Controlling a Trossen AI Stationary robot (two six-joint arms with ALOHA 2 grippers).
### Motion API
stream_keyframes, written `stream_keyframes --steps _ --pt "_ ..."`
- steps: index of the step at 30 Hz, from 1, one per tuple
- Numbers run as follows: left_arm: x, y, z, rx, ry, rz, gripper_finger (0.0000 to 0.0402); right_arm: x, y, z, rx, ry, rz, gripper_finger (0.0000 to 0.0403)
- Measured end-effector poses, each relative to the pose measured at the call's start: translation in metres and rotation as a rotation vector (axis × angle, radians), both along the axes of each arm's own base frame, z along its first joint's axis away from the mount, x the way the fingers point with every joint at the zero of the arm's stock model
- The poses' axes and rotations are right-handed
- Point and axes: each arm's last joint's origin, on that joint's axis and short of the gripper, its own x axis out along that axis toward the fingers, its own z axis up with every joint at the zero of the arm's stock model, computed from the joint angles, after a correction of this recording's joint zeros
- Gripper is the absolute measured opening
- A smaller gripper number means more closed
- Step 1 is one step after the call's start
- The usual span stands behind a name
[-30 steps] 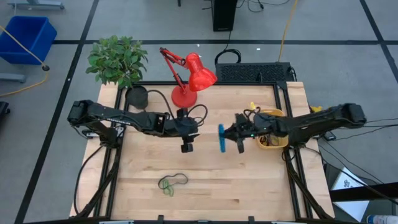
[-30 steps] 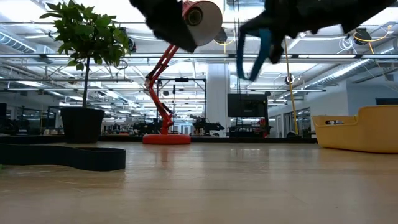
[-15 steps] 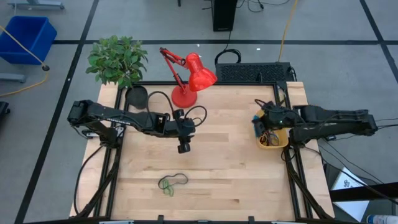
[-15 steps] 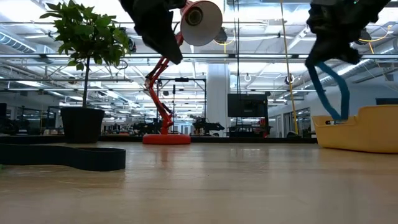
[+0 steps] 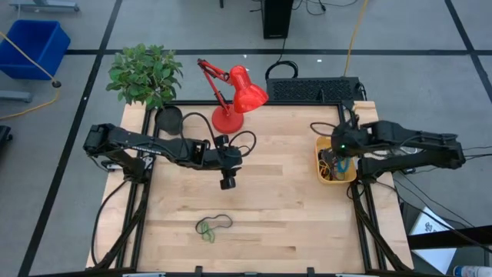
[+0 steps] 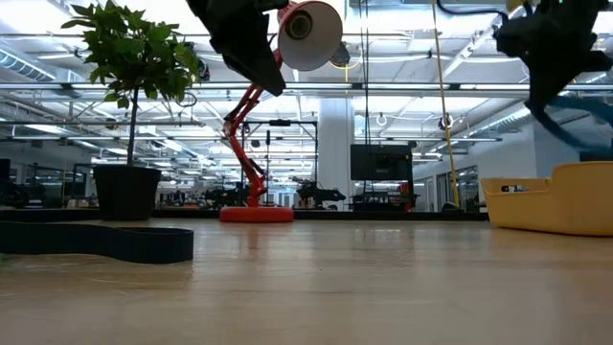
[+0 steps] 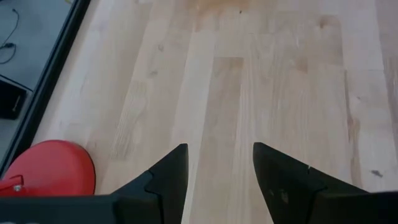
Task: Pick and place rubber bands into bin
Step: Put the blue rubber band into the yellow bin
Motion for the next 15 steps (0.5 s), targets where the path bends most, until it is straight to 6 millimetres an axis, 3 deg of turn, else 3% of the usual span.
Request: stream_keyframes --steps 9,15 --pt "0.0 0.0 0.0 0.019 0.008 -0.023 0.0186 0.003 0.0 -0.052 0.045 0.224 -0.026 0.0" --pt "0.0 0.0 0.0 0.02 0.008 -0.023 0.0186 0.006 0.001 -0.072 0.08 0.215 -0.06 0.0003"
